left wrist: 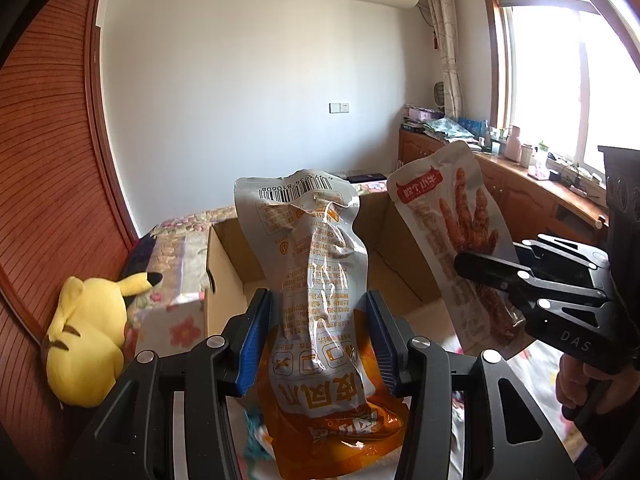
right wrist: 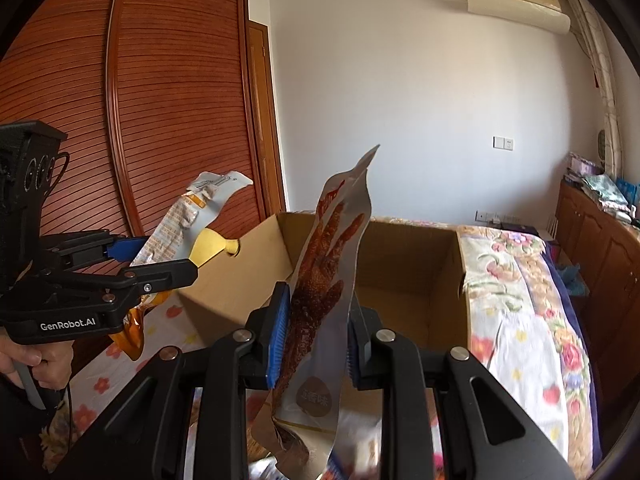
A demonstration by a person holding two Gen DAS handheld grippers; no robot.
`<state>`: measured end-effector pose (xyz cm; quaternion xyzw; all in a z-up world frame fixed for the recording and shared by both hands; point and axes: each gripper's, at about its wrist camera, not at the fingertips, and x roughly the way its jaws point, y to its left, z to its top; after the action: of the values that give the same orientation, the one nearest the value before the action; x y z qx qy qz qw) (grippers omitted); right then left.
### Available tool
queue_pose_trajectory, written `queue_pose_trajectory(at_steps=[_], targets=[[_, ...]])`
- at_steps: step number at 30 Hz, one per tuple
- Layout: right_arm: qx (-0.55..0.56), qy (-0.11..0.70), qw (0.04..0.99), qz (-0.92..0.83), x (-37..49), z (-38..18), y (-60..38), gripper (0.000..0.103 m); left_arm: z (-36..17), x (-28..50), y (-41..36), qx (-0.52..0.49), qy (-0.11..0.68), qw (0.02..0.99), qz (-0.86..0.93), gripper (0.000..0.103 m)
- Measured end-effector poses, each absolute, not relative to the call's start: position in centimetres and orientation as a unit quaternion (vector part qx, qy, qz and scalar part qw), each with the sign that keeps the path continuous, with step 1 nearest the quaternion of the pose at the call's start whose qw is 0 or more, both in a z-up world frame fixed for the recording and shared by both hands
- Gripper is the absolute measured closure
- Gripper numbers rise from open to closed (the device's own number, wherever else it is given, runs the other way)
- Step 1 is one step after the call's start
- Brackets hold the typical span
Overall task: Organize snacks
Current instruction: 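Lift both held pouches and carry them over the cardboard box, then open both tools to drop the pouches into the box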
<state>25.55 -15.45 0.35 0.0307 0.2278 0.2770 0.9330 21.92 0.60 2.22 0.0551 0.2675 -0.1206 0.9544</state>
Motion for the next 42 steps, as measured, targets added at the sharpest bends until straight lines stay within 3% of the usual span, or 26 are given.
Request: queue_pose_trajectory(at_steps=[18, 42], targets=[[0.0, 0.236, 0.941, 0.242, 33.5, -1.1, -15.0, 0.077, -1.2, 29.6, 0.2, 0.072, 0.306, 0.945, -0.09, 0.052], [-0.017, 0.284, 0.924, 0.254, 34.4, -4.3, -13.0, 0.077, -1.8, 31.4, -1.6, 0.087, 0.324, 0.939, -0.071, 0.046]])
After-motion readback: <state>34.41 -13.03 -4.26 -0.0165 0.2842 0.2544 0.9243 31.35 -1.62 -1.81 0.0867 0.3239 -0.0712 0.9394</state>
